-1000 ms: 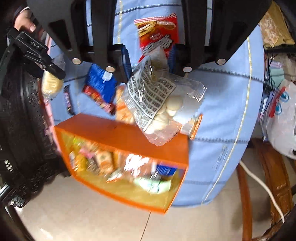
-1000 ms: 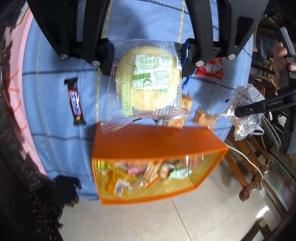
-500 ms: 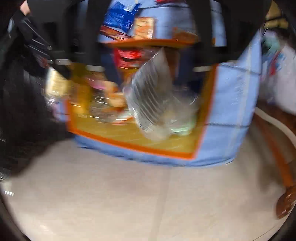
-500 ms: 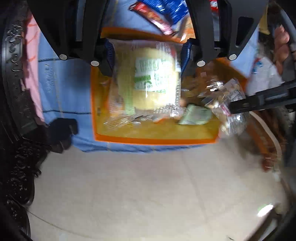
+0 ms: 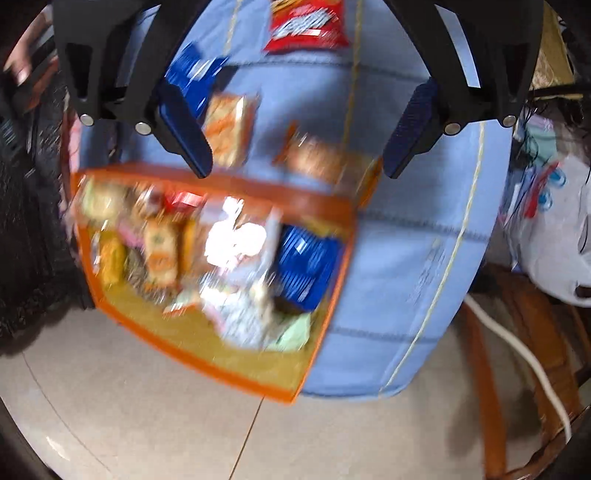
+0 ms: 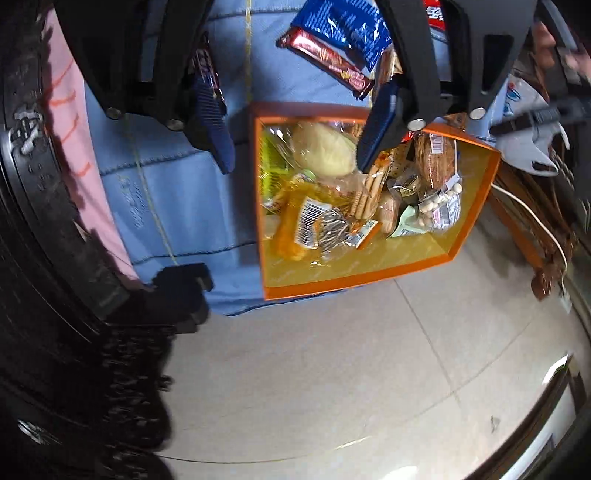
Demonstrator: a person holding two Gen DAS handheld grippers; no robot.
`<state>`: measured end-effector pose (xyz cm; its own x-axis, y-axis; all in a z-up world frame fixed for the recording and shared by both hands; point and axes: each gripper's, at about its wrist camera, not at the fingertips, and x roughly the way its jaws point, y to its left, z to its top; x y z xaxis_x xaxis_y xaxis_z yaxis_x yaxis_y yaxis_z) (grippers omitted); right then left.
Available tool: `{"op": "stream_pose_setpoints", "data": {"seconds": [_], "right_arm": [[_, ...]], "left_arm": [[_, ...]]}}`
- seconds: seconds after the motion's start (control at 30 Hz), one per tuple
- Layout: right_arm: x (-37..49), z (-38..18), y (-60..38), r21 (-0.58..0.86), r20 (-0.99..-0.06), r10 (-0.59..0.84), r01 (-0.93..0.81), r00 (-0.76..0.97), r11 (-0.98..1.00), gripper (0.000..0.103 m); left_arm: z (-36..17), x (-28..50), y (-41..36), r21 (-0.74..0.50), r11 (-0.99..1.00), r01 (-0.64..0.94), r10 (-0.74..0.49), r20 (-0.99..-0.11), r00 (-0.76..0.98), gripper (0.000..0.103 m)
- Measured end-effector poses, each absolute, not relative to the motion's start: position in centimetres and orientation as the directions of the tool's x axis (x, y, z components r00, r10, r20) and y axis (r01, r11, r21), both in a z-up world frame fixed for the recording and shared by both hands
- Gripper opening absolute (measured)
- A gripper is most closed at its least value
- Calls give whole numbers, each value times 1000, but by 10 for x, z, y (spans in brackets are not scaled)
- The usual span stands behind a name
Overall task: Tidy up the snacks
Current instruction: 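Move both tools back toward the remaining snack pile, then grasp the black chocolate bar with the right tool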
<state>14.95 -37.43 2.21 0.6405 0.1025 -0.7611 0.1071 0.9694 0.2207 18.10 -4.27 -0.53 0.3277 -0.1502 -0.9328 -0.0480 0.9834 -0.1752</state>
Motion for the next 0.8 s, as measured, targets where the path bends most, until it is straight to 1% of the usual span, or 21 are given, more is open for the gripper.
{"op": "stream_pose_setpoints", "data": {"seconds": [0.03,0.1,0.2,0.3,0.37,0.43,0.53,0.77,0.8], "right_arm": [[140,23,-379,222,-759,99,114,644,968,72],[124,17,-386,200,-770,75,128,633,972,80],[105,0,-396,164,-810,36,166,585,972,81],[90,-39,-404,108,-882,6,190,470,976,81],[85,-57,-401,46,-902,-33,170,431,984,77],[88,-78,-398,-18,-923,-72,145,377,989,63],[101,-95,-399,-54,-930,-97,131,355,990,54],[136,-121,-397,-117,-938,-140,90,318,989,53],[137,-123,-397,-118,-937,-138,81,320,990,48]], "left_arm": [[-10,170,-38,-169,984,-50,-145,-936,320,91],[-17,155,-33,-157,987,-46,-136,-942,306,91],[-31,129,-20,-127,990,-58,-106,-954,280,91],[-46,112,-8,-121,988,-93,-96,-966,240,91],[-52,104,-3,-121,987,-110,-94,-971,220,91],[-59,96,0,-110,987,-120,-84,-976,203,91],[-67,87,3,-97,987,-125,-73,-980,184,91],[-69,83,1,-68,991,-113,-47,-983,179,91],[-70,84,1,-63,991,-116,-42,-983,176,91]]}}
